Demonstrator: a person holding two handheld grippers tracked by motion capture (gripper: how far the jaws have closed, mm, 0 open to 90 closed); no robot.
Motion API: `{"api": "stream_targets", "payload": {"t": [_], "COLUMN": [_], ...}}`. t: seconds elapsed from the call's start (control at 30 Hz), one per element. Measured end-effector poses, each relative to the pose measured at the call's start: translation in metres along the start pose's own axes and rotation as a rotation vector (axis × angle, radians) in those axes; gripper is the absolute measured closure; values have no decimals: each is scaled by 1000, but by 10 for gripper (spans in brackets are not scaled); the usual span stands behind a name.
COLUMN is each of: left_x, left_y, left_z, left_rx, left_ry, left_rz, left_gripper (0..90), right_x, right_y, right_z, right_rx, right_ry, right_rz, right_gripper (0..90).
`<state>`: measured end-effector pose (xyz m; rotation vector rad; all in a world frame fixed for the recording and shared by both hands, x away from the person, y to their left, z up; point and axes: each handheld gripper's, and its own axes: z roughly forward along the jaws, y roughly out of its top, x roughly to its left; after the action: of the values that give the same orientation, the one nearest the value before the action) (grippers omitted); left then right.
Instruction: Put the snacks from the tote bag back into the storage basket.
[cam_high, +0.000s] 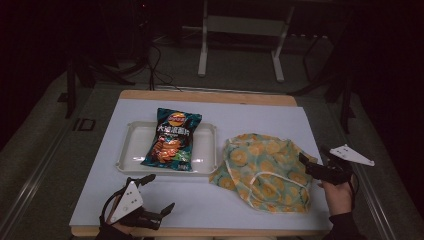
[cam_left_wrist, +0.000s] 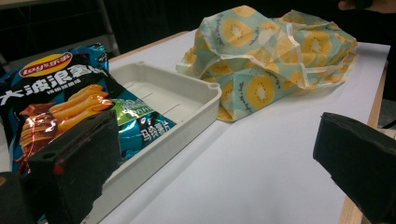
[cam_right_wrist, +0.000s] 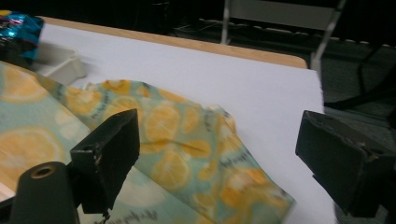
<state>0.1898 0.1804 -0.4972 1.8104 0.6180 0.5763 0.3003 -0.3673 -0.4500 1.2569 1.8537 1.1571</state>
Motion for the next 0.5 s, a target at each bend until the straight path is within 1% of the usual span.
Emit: {"api": "stream_targets", "payload": {"t": [0.03, 0.07, 0.13, 0.2, 0.23, 0.33, 0.37, 0.4, 0.5], "left_x": [0, 0, 0, 0, 0, 0, 1, 1, 0], "left_y": [0, 0, 0, 0, 0, 0, 0, 0, 0], "left_z": [0, 0, 0, 0, 0, 0, 0, 0, -1], "left_rx": [0, 1, 2, 2, 1, 1, 1, 1, 3], "left_ry": [0, 0, 0, -2, -2, 0, 0, 0, 0], "left_rz": [0, -1, 0, 1, -1, -1, 1, 1, 4], "left_gripper": [13, 13, 13, 13, 13, 13, 13, 13, 13], "right_x": [0, -2, -3, -4, -5, -6, -4, -4, 0], "right_y": [0, -5, -9, -10, -13, -17, -21, -21, -28], "right_z": [0, -2, -4, -5, -7, -9, -10, -10, -9], "right_rx": [0, -1, -1, -4, -15, -23, -33, -33, -42], "right_ry": [0, -15, -23, -29, -46, -48, -53, -53, -62], "right_rz": [0, -5, -9, -8, -8, -4, -10, -10, -33], "right_gripper": [134, 134, 135, 135, 135, 136, 135, 135, 135]}}
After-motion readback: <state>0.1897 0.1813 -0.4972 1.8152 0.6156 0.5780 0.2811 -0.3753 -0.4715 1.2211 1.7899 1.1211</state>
